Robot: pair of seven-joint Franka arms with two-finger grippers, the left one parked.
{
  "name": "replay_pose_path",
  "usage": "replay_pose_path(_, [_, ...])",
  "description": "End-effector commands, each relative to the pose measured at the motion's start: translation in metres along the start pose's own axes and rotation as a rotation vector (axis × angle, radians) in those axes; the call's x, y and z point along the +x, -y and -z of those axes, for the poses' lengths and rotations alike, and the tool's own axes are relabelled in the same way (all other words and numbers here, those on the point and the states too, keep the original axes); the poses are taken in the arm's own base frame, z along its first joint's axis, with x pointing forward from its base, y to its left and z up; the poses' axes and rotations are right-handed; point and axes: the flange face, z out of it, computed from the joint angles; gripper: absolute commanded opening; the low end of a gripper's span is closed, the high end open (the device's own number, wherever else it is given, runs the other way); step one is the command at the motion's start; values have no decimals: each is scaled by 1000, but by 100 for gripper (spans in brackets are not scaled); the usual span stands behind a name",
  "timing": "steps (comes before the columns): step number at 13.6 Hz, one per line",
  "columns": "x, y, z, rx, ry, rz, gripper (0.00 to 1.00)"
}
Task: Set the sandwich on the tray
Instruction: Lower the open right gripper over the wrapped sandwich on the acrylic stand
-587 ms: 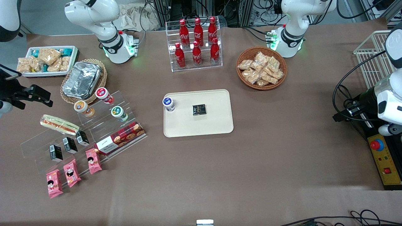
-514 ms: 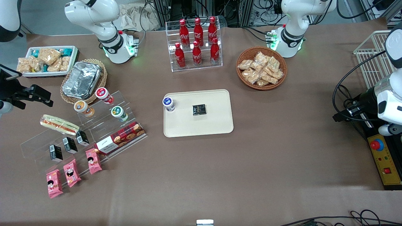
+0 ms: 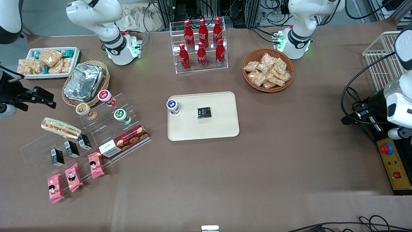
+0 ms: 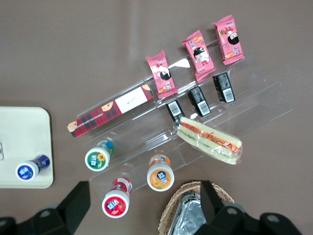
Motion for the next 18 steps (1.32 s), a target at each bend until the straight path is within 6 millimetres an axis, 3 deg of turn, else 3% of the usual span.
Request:
replay_pose_path(1, [-1, -9, -12, -3, 46, 189, 100])
replay_pose_path(4, [4, -39, -37, 14, 86, 382, 100])
replay_pose_path(8, [4, -97, -89, 42, 93, 652, 100])
replay_pose_path(10, [7, -114, -117, 91, 90, 753, 100])
replay_pose_path(14, [13, -133, -173, 157, 121, 914, 100])
replay_pose_path(18, [5, -136, -218, 167, 132, 958, 100])
